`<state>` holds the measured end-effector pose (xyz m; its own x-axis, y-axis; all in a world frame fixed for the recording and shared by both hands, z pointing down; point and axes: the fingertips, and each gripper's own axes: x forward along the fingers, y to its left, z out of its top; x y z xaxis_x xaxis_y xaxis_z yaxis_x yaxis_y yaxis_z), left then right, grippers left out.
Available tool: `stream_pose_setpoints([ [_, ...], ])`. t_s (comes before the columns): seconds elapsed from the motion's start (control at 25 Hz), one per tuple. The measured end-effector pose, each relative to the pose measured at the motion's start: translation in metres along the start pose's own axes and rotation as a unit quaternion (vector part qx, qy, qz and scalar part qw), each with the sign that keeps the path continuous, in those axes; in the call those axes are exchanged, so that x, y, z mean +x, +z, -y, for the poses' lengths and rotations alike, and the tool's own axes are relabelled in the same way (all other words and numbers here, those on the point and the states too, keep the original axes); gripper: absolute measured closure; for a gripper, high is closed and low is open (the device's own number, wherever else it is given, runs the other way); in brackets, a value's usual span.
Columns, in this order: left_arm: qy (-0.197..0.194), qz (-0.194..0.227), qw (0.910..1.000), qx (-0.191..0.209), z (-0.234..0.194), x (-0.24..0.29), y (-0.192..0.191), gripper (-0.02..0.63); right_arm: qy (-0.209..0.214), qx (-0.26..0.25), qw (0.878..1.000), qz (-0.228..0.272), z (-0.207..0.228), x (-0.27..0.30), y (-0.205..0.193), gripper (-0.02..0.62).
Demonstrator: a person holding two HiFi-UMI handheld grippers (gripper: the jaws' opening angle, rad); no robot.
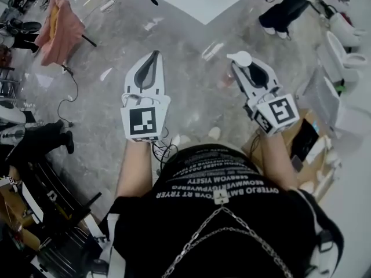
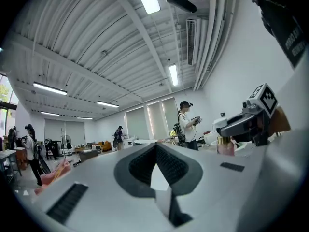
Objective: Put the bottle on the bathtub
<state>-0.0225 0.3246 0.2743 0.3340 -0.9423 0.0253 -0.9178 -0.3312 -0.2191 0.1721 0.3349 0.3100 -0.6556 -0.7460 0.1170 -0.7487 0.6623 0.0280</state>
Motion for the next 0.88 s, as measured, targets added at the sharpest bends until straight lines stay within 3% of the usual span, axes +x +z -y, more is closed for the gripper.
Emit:
stream_pose_setpoints([
  [0.36, -0.026, 0.024, 0.9994, -0.002, -0.008, -0.049, 0.005, 0.603, -0.024, -0.006, 1.000, 0.016, -0.042, -0.017, 0.014, 0.495],
  [0.52, -0.022, 0.021, 0.9975, -0.064, -0.019, -0.070, 0.008, 0.603, -0.049, 0.006, 0.999, 0.023, -0.047, -0.031, 0.012, 0.495],
  [0.68, -0.027, 0.001, 0.9980, -0.058, -0.019, -0.072, -0.005, 0.603, -0.051, 0.014, 0.998, 0.013, -0.048, -0.033, 0.007, 0.495],
  [0.88, -0.034, 0.010, 0.9978, -0.057, -0.020, -0.067, -0.011, 0.603, -0.053, 0.024, 0.998, 0.018, -0.042, -0.027, 0.005, 0.495],
])
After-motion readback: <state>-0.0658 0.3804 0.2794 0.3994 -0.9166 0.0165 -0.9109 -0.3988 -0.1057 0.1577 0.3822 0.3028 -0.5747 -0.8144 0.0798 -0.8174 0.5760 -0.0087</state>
